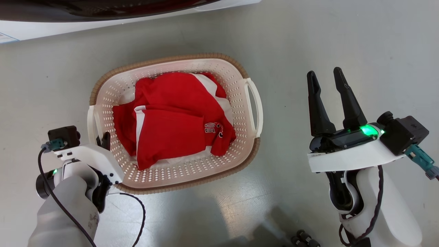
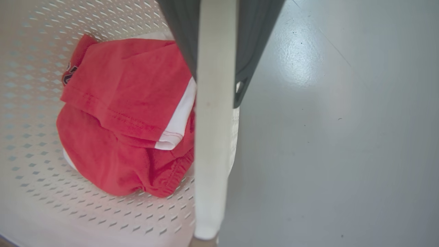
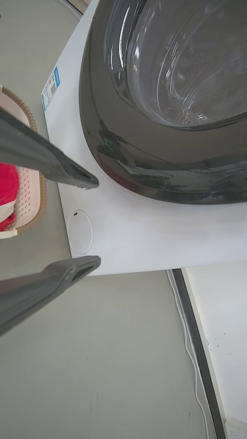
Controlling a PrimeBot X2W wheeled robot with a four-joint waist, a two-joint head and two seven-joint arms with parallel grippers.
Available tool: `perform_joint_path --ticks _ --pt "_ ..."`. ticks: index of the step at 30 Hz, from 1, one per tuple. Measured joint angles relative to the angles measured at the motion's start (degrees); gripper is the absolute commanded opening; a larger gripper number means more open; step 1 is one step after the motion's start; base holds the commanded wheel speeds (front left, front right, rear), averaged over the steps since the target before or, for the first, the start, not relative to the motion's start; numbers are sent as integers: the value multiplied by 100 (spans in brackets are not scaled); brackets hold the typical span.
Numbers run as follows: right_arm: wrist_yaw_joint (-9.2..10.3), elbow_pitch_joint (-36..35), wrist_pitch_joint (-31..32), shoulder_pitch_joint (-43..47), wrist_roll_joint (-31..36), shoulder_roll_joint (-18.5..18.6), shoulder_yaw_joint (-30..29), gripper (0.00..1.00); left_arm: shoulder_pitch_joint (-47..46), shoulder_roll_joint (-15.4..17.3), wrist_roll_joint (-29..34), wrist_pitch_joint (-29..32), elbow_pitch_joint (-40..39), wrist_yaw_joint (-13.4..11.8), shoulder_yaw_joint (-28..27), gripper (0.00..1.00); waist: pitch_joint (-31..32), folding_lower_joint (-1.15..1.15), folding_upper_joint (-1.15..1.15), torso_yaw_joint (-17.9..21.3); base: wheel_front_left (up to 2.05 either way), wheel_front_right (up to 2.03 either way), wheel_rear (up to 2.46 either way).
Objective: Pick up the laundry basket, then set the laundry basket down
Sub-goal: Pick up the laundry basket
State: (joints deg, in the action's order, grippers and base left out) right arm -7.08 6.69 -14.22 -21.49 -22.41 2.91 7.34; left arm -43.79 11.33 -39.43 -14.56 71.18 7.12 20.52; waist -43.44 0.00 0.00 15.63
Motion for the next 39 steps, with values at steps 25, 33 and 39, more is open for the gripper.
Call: perform_joint_path --ticks 25,33,39 --pt "0 140 0 3 51 2 19 100 364 -57 -152 -1 169 -7 -234 0 283 0 0 -214 0 0 0" --pt "0 142 0 3 63 2 45 100 364 -100 -152 -9 212 2 -272 100 265 0 0 -223 0 0 0" --pt "0 153 0 2 55 3 63 100 364 -94 -185 -9 238 1 -294 100 282 0 0 -208 0 0 0"
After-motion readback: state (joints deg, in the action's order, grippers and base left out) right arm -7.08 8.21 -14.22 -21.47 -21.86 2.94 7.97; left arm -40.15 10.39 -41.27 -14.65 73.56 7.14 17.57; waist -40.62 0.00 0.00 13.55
